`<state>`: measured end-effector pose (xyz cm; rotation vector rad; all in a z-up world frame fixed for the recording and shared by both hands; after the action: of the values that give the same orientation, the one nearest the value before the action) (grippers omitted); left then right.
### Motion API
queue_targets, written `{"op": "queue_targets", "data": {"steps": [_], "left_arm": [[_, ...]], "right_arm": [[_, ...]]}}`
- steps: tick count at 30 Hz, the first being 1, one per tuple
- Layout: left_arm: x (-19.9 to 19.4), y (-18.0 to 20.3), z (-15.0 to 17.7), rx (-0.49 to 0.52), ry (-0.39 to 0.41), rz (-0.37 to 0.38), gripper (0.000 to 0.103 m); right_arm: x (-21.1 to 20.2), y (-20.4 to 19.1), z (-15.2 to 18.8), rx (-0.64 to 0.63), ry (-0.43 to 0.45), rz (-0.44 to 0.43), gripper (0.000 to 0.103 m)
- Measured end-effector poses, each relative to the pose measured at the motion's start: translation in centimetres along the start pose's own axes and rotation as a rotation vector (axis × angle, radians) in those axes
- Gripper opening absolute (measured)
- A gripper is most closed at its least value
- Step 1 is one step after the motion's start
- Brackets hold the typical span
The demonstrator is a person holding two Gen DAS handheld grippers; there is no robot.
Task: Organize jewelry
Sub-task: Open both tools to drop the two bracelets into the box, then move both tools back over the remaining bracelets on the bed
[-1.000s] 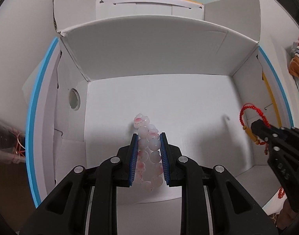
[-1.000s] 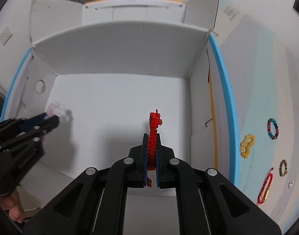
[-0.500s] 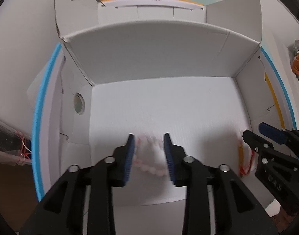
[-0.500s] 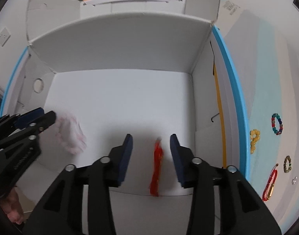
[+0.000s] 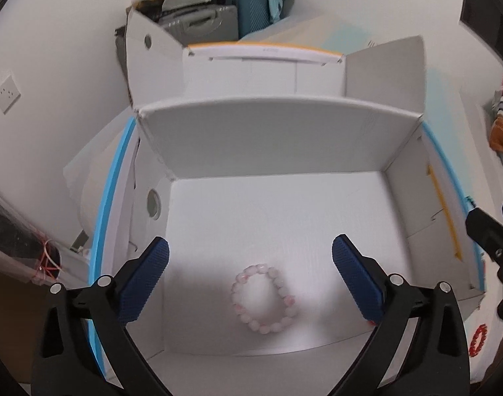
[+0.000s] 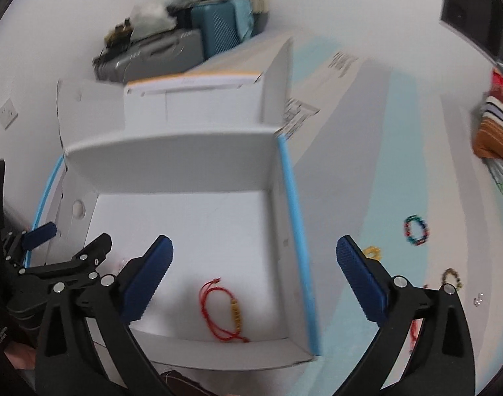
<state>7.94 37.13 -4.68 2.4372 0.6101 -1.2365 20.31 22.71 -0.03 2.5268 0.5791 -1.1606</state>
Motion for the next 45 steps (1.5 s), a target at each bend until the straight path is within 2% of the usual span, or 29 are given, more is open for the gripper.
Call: {"op": "queue_targets", "data": {"steps": [4,9,18,22,35,45], "left_arm": [[-0.5,2.3,-0.3,-0.002,0.013,0.072,0.097],[-1.4,6.7,-0.6,0.04,0.045,0.123,0.097],[-3.5,16.3,0.1,0.151,0.095,0.238,0.097],[-3.9,19.9,0.8,0.202,0.106,0.262,0.097],[-2.4,29.4,4.6,0.334,0.07,0.329,0.097],[1.7,35.1,8.7,0.401,-0.015,0.36,0.097]], "right_arm": [[-1.3,2.6,-0.6,0.028,0.053,0.041,0.095],[-3.2,7.1,0.0,0.082,0.114,0.106,0.095],[-4.6,15.0,3.1,0.161,0.135,0.199,0.095],[-5.4,18.6,4.8,0.206,0.141,0.23,0.095],[-7.4,27.3,11.9,0.285,0.13,0.304,0.095],[-4.5,30.5,18.5,0.333,0.056,0.323,0.095]]}}
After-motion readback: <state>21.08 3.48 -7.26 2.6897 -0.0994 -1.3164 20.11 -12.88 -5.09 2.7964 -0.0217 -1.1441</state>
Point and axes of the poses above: each gripper's, at about its wrist camera, not at the fingertips, and x roughly the way its jaws point, y to its right, z to its underside, the point moved 10 cm from there along x, roughly the way its jaws point, and after that the axes turned 8 degrees about z, right-handed, at the moved point
